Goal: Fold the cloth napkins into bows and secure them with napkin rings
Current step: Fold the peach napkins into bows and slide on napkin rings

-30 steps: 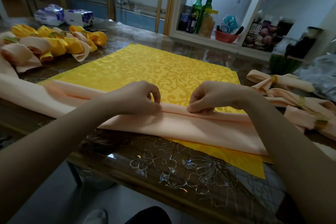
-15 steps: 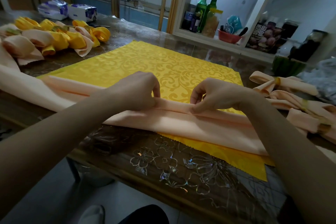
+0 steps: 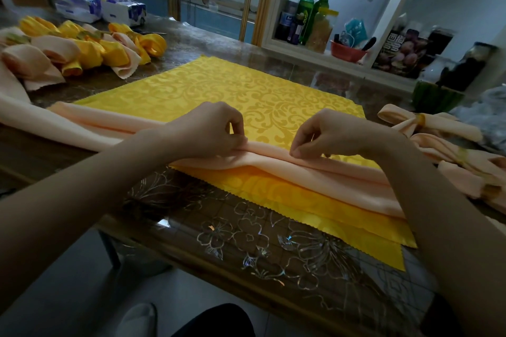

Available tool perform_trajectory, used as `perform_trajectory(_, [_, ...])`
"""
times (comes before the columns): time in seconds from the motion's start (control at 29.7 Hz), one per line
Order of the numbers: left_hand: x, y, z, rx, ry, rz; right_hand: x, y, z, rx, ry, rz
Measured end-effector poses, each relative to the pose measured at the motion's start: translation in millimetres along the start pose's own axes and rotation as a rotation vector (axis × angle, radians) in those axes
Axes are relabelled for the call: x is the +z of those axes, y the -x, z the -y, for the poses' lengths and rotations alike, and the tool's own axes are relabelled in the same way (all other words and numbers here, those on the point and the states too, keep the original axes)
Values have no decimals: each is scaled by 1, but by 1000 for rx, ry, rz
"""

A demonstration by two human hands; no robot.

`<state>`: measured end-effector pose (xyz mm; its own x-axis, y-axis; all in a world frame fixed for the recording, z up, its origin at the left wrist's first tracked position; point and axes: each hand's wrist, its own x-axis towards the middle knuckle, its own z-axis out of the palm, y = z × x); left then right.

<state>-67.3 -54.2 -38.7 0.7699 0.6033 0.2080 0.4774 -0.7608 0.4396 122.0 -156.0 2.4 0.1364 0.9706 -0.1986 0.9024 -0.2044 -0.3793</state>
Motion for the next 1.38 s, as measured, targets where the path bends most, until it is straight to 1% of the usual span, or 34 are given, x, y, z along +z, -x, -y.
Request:
perform_trajectory(0.07, [1, -1, 2, 7, -24, -29, 2, -1, 0, 8, 14, -22])
perform_trajectory(0.17, [0, -3, 6, 3, 1, -21, 3, -2, -1, 32, -3, 9])
perform_trajectory(0.27, [-6, -4, 7, -27, 64, 67, 0, -1, -3, 100, -6, 57])
perform_trajectory(0.37, [-11, -7, 5, -112, 46, 152, -3, 1, -5, 200, 59, 146])
perform_trajectory(0.47, [-15, -11, 1, -174, -73, 244, -4, 2, -6, 196, 109, 152])
perform_trajectory(0.57, [-19, -13, -1, -143, -108, 284, -3, 4, -6, 161, 121, 121])
perform_trajectory(0.64, [-17, -10, 0, -79, -95, 238, -2, 4, -6, 126, 117, 72])
perform_trajectory(0.74, [-6, -7, 5, 34, -69, 66, 2, 2, -1, 70, 165, -7])
perform_trajectory(0.84, [0, -1, 8, 126, -89, -52, 8, 1, 6, 9, 225, -13])
perform_trajectory(0.88, [1, 1, 8, 158, -128, -59, 10, 1, 7, -6, 251, -6])
perform_trajectory(0.94, [0, 4, 7, 211, -241, -21, 11, -1, 9, -5, 311, 22])
perform_trajectory(1.04, [-3, 8, 2, 187, -340, 82, 10, -1, 13, 51, 365, 128])
perform_trajectory(1.11, [-3, 10, -1, 170, -381, 101, 4, 3, 15, 79, 345, 220])
perform_trajectory(1.18, [2, 13, -4, 190, -444, 81, -3, 8, 13, 76, 282, 270])
perform_trajectory(1.25, [6, 15, -7, 230, -507, 49, -7, 11, 10, 53, 219, 258])
perform_trajectory(1.38, [7, 16, -11, 243, -555, 42, -4, 3, -1, 34, 63, 64])
